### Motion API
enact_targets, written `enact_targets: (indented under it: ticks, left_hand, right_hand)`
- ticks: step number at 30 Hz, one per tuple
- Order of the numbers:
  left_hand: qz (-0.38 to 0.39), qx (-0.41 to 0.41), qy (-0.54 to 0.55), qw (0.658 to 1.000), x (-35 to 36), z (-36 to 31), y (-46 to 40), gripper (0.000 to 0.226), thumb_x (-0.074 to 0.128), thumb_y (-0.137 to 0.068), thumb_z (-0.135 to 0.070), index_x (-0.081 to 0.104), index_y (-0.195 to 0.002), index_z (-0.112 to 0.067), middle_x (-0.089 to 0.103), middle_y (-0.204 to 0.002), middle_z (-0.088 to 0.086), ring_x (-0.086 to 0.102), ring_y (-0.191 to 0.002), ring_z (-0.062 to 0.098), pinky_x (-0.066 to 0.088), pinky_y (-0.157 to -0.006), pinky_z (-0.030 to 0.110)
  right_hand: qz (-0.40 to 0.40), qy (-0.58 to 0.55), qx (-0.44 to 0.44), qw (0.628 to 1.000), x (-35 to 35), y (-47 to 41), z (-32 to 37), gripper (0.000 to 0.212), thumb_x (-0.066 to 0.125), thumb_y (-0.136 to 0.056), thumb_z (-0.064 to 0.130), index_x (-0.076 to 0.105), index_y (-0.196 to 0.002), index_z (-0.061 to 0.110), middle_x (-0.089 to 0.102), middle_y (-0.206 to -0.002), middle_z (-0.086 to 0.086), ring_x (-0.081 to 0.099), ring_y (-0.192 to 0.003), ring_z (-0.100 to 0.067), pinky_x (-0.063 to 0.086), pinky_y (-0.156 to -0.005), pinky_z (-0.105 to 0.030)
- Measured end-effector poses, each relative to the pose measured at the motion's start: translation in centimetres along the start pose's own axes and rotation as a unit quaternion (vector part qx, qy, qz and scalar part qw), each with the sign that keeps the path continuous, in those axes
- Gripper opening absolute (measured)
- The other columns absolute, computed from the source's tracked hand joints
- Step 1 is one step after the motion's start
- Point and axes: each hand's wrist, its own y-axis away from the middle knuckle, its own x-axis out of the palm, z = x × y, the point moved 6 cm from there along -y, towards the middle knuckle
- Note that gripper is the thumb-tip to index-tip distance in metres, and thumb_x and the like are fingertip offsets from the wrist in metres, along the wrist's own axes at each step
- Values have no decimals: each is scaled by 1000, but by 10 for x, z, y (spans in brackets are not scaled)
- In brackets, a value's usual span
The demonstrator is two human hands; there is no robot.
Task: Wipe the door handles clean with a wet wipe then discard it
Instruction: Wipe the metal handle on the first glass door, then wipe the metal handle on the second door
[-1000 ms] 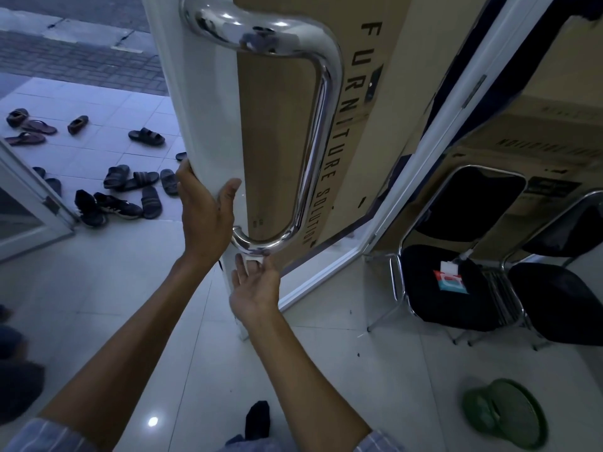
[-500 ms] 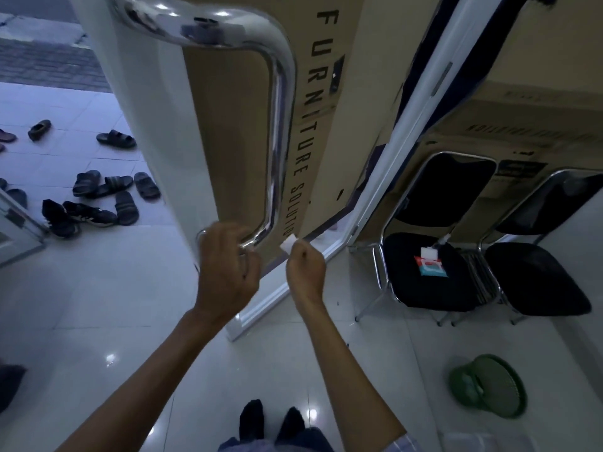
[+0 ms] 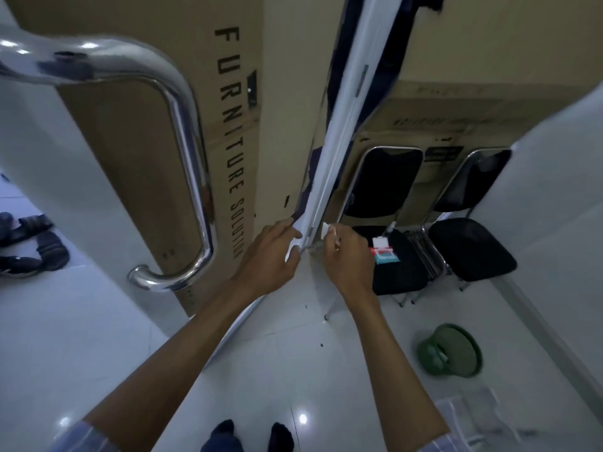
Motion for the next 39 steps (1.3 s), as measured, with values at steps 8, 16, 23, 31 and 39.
enact_targets:
  ticks: [8, 16, 23, 31, 39]
  left_hand:
    - [6, 65, 21, 998, -28, -31, -43, 30, 55, -97, -16, 67, -122, -4, 66, -120, 15, 57, -115, 34, 42, -105, 41]
    - [56, 135, 86, 986, -66, -36, -26, 46, 54, -105, -18, 51, -150, -8, 48, -156, 14, 39, -146, 29, 26, -124, 38]
    - [97, 156, 110, 977, -86, -35, 3, 48, 52, -106, -18, 47, -153, -12, 44, -161, 11, 35, -151, 27, 26, -126, 41]
    - [121, 218, 135, 959, -113, -50, 37, 42, 53, -106, -20, 53, -148, -11, 51, -154, 9, 43, -145, 25, 26, -114, 26]
    - [141, 289, 157, 934, -144, -45, 79, 38, 56, -104, -21, 55, -142, -15, 59, -146, 5, 55, -132, 23, 33, -115, 29]
  right_hand:
    - [-91, 65, 37, 993, -49, -14, 25, 33, 43, -109, 25, 51, -78, 16, 56, -79, -1, 44, -69, -16, 21, -53, -29]
    - [-179, 46, 55, 981, -44, 23, 78, 38, 42, -108, 24, 54, -74, 12, 57, -71, -3, 53, -66, -19, 29, -58, -33]
    - [-218, 75, 100, 968, -42, 76, 108, 38, 45, -108, 24, 51, -72, 15, 54, -70, 0, 47, -63, -15, 25, -55, -27]
    - [-262, 121, 141, 947, -60, 128, 142, 34, 44, -109, 28, 48, -76, 22, 53, -77, 4, 49, -69, -14, 33, -63, -30]
    - [-308, 145, 177, 923, -67, 191, 214, 29, 46, -110, 27, 59, -85, 19, 60, -83, -1, 51, -73, -18, 28, -60, -31]
